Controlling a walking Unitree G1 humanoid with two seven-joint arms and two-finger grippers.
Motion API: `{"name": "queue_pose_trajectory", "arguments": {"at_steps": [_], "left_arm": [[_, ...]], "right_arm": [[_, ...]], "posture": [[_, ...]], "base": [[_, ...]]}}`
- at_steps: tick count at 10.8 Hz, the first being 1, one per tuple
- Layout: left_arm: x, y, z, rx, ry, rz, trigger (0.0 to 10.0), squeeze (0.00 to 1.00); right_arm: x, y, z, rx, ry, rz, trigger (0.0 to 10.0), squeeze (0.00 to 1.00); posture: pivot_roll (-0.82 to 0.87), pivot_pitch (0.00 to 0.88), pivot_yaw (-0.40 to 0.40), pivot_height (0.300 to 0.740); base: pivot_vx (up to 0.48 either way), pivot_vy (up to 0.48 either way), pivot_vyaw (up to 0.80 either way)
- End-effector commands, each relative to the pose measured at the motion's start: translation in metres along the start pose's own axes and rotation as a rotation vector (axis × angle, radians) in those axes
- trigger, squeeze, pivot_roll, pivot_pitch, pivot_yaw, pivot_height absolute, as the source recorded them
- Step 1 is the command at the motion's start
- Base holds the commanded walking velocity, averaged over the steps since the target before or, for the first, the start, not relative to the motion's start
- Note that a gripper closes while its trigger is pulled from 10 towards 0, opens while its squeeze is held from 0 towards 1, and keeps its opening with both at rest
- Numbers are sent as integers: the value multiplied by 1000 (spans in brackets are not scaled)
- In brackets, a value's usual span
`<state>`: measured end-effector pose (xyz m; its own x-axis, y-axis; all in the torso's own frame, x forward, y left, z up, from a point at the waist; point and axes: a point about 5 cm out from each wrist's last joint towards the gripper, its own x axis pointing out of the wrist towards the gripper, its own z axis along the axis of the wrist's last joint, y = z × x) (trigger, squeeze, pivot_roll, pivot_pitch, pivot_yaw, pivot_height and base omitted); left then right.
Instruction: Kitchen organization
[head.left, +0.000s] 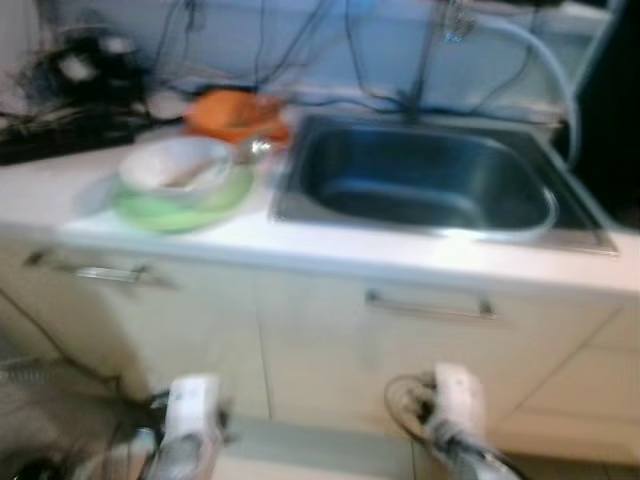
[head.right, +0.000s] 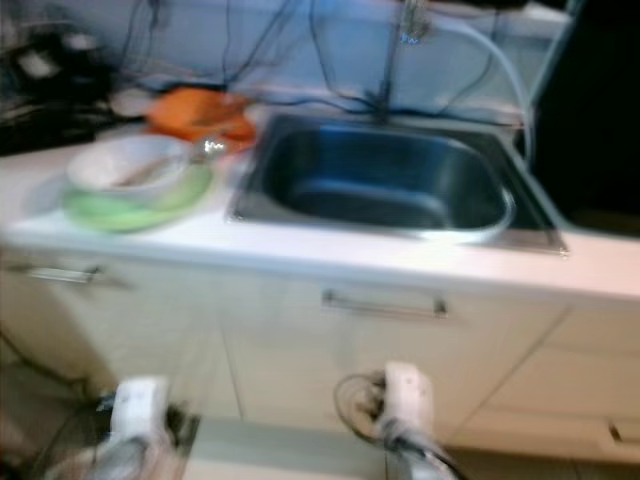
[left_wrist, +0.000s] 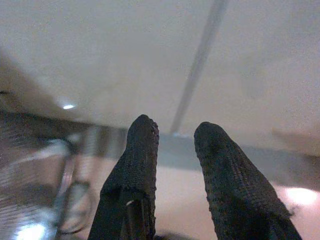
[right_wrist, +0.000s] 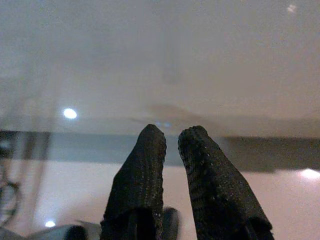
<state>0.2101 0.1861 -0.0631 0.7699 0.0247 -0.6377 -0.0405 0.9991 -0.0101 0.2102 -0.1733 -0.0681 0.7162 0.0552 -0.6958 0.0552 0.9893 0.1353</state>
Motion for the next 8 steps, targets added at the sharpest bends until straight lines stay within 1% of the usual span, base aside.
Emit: {"name": "queue_pose_trajectory", "arguments": {"at_steps": [1, 3, 4, 5, 6, 7, 8], "left_arm": [[-2, 11, 0, 17, -7, 22, 10000, 0], [-2, 11, 1, 28, -23, 15, 10000, 0], [-3, 12, 1, 49, -27, 23, 10000, 0], [-3, 13, 8, 104, -85, 20, 10000, 0], [-3, 13, 15, 101, -145, 23, 10000, 0], [-3, 14, 19, 102, -176, 24, 10000, 0], [-5, 15, 23, 130, -221, 21, 10000, 0]], "right_arm": [[4, 11, 9, 0, -26, 26, 10000, 0], [3, 7, 10, -7, -40, -3, 10000, 0], [3, 3, 12, -14, -50, -17, 10000, 0], [2, -6, 19, -66, -93, -49, 10000, 0], [0, -15, 28, -196, -146, -59, 10000, 0], [-3, -25, 35, -212, -181, -82, 10000, 0], [-6, -39, 44, -200, -236, -121, 10000, 0]], "posture": [[208, 0, -28, 740], [209, 0, -27, 740], [206, 3, -26, 740], [205, 4, -22, 740], [212, 3, -19, 740], [209, 5, -20, 740], [205, 1, -20, 740]], "base": [[0, 0, 0], [0, 0, 0], [0, 0, 0], [0, 0, 0], [0, 0, 0], [0, 0, 0], [0, 0, 0]]}}
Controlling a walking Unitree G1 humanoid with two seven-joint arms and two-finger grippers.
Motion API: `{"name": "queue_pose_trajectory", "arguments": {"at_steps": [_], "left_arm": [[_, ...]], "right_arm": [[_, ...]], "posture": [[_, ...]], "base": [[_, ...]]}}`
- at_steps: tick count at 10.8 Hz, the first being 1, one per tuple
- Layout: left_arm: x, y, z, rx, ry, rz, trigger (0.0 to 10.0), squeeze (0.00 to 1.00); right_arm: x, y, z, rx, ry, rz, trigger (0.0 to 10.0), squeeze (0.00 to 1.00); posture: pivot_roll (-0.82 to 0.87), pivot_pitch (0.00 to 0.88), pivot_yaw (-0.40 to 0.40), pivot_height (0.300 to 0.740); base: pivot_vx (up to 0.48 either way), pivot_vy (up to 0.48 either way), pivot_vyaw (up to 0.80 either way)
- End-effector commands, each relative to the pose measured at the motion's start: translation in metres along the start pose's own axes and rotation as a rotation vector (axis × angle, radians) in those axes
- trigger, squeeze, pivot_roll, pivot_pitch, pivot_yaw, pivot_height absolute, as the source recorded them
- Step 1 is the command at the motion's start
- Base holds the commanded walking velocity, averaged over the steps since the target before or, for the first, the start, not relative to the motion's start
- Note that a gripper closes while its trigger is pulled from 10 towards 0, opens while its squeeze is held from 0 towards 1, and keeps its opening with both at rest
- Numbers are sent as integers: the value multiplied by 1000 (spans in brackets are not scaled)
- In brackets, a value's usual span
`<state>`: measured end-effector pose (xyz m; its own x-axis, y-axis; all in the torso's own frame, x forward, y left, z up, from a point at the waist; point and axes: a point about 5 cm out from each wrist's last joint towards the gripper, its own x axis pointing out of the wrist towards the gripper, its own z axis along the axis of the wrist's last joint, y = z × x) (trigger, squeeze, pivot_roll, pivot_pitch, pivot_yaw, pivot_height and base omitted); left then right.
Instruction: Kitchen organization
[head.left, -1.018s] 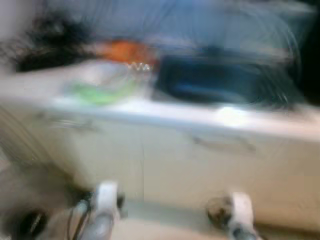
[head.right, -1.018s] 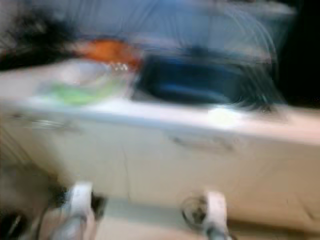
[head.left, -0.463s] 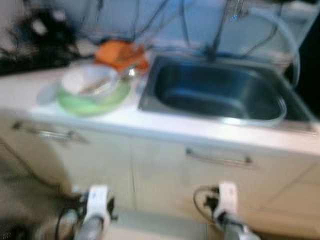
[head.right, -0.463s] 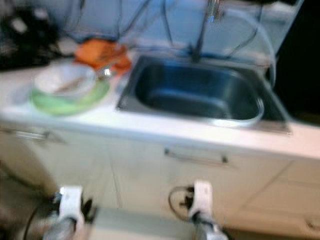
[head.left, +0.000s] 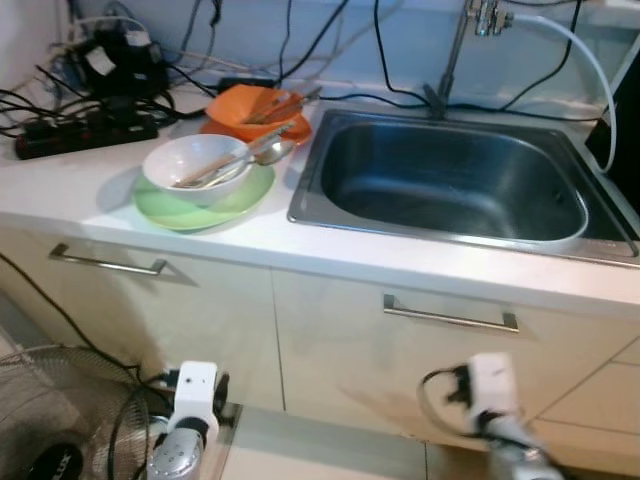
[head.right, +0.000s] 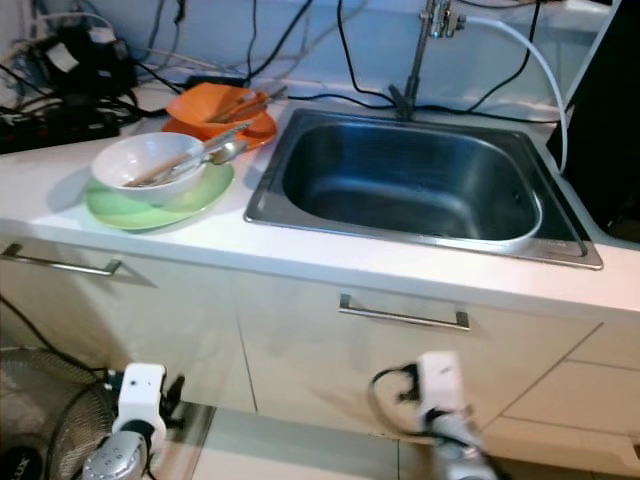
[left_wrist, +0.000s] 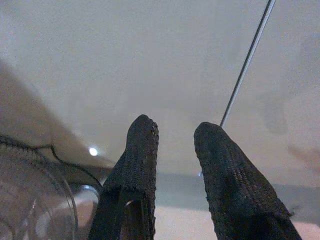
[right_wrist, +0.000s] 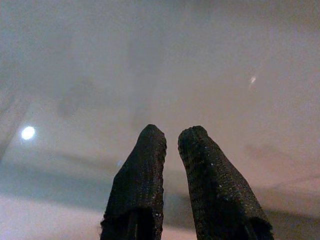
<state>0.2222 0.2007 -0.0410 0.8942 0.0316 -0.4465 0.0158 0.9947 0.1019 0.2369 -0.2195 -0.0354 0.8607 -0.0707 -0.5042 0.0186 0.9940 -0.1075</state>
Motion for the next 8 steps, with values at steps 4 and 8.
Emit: {"name": "queue_pose_trajectory", "arguments": {"at_steps": [4, 8], "left_arm": [[-7, 7, 29, 97, -257, 3, 10000, 0], [-38, 17, 66, 154, -502, 77, 10000, 0]], "right_arm": [[-7, -3, 28, -8, -294, -19, 10000, 0], [-50, -25, 24, 4, -457, -123, 10000, 0]], "posture": [[191, 4, -29, 740], [162, 61, -34, 740]], "base": [[0, 0, 0], [0, 0, 0]]}}
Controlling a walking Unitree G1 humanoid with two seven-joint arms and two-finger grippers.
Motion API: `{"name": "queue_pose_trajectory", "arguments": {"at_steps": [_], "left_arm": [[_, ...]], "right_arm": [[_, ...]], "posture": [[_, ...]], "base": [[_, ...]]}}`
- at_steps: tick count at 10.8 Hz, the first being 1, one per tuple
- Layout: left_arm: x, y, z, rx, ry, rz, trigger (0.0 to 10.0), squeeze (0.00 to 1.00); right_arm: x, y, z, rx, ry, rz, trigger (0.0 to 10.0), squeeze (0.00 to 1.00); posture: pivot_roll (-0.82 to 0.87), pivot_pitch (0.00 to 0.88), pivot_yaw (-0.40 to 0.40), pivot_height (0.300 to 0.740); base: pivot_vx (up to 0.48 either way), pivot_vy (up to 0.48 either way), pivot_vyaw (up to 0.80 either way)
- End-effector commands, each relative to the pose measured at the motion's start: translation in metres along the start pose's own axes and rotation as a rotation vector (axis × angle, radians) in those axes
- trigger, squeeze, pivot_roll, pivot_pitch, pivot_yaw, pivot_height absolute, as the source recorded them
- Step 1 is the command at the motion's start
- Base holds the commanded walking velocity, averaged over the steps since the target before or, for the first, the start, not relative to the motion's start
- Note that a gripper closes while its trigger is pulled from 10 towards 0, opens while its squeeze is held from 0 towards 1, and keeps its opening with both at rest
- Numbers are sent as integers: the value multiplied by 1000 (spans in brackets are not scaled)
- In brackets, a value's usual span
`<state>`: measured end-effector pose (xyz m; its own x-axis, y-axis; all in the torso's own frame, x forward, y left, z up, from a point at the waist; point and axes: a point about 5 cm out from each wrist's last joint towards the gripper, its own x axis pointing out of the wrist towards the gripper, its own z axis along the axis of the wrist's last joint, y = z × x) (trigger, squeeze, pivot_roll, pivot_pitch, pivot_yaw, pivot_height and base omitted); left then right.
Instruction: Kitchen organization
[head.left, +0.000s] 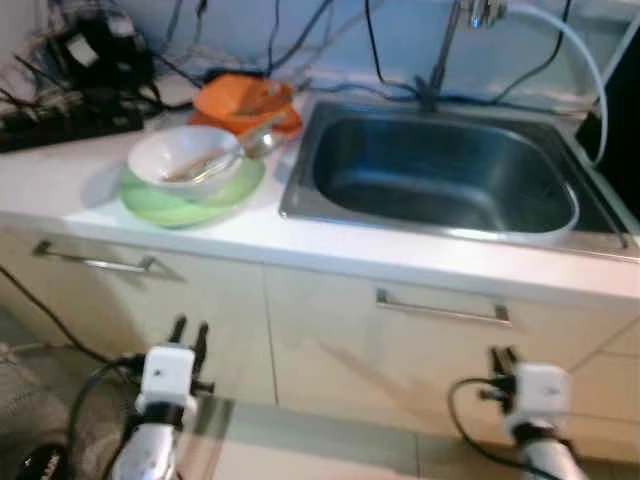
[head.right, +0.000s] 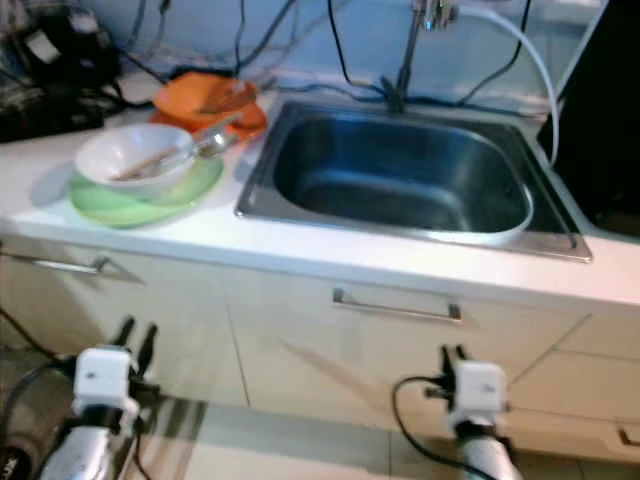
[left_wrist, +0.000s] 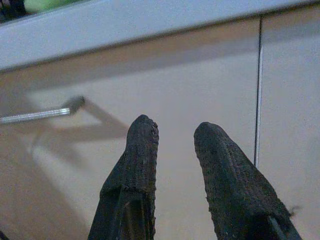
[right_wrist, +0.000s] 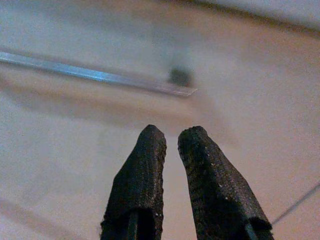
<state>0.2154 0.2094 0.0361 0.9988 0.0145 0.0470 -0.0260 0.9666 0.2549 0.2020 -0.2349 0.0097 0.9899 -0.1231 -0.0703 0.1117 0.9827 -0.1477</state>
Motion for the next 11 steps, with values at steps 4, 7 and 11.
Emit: {"name": "queue_pose_trajectory", "arguments": {"at_steps": [4, 7, 11], "left_arm": [[27, 5, 87, 63, -275, 38, 10000, 0], [39, -1, 126, 96, -373, 26, 10000, 0], [80, -15, 159, 127, -409, -43, 10000, 0]], "right_arm": [[31, -2, 110, 43, -353, -60, 10000, 0], [48, 11, 162, 101, -474, -28, 10000, 0], [86, 49, 190, 215, -426, 82, 10000, 0]], "posture": [[174, 73, -42, 740], [197, 69, -58, 740], [203, 24, -63, 740]], "base": [[0, 0, 0], [0, 0, 0], [0, 0, 0]]}}
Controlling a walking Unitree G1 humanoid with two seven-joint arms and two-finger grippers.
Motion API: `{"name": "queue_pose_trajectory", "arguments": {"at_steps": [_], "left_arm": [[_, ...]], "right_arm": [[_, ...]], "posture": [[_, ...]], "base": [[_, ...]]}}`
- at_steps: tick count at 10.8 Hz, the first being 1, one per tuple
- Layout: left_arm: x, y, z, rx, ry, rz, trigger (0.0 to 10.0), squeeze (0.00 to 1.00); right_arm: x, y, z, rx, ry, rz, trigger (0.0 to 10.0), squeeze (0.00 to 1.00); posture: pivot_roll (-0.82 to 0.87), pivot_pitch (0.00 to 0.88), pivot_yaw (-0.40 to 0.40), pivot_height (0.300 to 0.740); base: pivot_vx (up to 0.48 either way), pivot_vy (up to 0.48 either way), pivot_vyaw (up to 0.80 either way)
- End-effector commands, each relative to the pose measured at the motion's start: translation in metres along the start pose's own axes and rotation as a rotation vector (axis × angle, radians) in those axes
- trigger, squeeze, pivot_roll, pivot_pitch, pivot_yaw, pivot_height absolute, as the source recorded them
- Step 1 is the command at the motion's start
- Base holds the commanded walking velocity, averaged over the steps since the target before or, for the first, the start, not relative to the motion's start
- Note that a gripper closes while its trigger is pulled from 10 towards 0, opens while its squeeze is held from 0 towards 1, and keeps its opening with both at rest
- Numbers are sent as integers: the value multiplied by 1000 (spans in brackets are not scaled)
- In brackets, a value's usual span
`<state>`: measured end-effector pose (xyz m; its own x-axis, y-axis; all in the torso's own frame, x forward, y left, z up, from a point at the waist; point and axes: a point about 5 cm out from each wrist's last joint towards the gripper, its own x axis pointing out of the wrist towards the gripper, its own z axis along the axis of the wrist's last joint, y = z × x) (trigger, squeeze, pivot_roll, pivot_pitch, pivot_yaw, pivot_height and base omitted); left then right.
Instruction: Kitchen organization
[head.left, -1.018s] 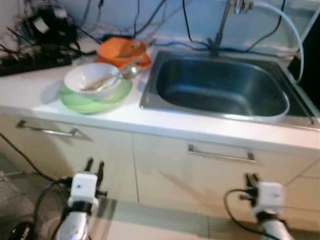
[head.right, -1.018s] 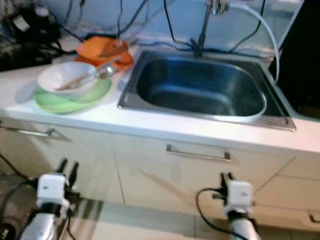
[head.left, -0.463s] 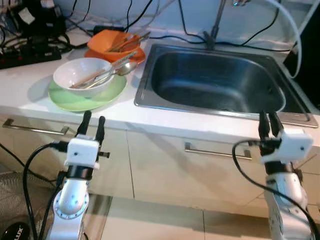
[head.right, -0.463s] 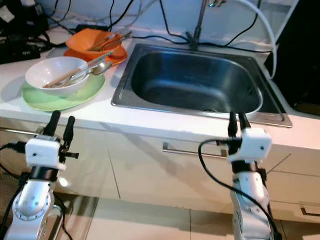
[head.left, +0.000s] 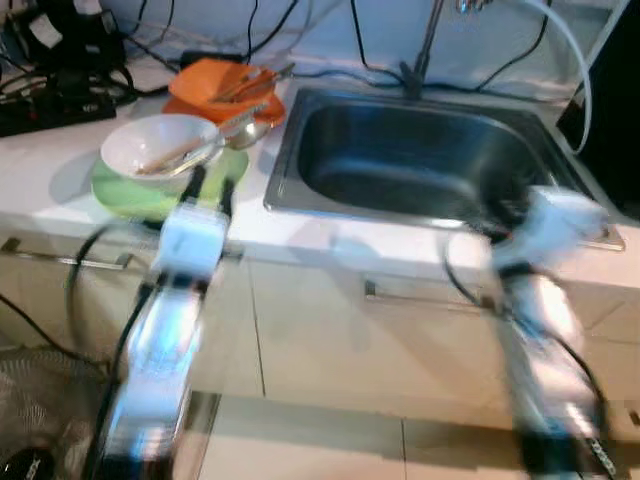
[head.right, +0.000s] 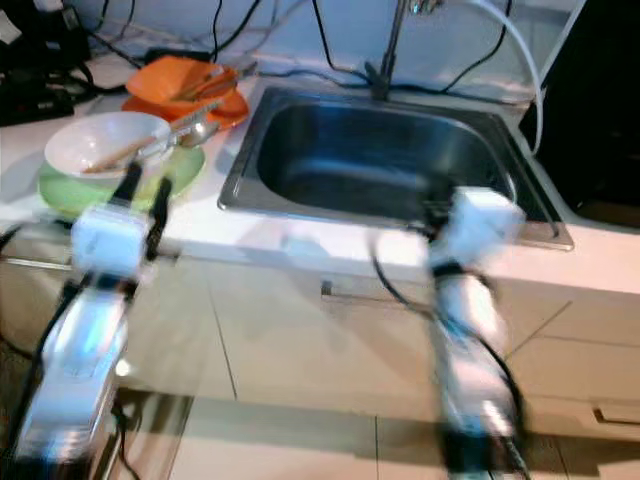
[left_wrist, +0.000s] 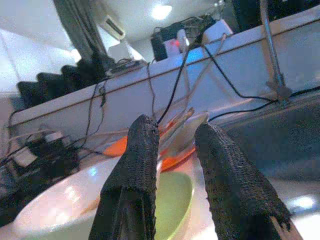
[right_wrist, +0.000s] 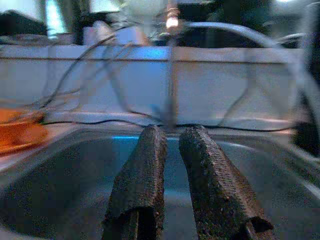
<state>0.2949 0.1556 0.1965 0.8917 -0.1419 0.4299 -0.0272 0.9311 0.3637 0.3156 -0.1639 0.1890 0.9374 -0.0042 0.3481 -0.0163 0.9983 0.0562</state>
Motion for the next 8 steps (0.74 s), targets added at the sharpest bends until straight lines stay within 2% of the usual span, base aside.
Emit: {"name": "queue_pose_trajectory", "arguments": {"at_steps": [1, 3, 4, 5, 6, 8], "left_arm": [[12, -12, -9, 1, 56, -57, 10000, 0], [33, -26, -3, -56, 30, -83, 10000, 0], [37, -31, -1, -73, 19, -99, 10000, 0], [42, -36, 5, -98, -16, -101, 10000, 0], [45, -39, 11, -106, -45, -103, 10000, 0], [48, -37, 14, -96, -74, -89, 10000, 0]], "right_arm": [[14, 11, -12, 54, 89, 2, 10000, 0], [33, 34, -9, 105, 94, 66, 10000, 0], [37, 38, -10, 100, 104, 71, 10000, 0], [41, 39, -14, 118, 125, 24, 10000, 0], [41, 44, -12, 134, 108, 32, 10000, 0], [41, 49, -12, 137, 95, 55, 10000, 0]], "posture": [[206, 8, -66, 740], [221, 0, -65, 740], [219, 0, -62, 740], [208, 0, -52, 740], [207, 0, -49, 740], [210, 0, -47, 740]], "base": [[0, 0, 0], [0, 0, 0], [0, 0, 0], [0, 0, 0], [0, 0, 0], [0, 0, 0]]}}
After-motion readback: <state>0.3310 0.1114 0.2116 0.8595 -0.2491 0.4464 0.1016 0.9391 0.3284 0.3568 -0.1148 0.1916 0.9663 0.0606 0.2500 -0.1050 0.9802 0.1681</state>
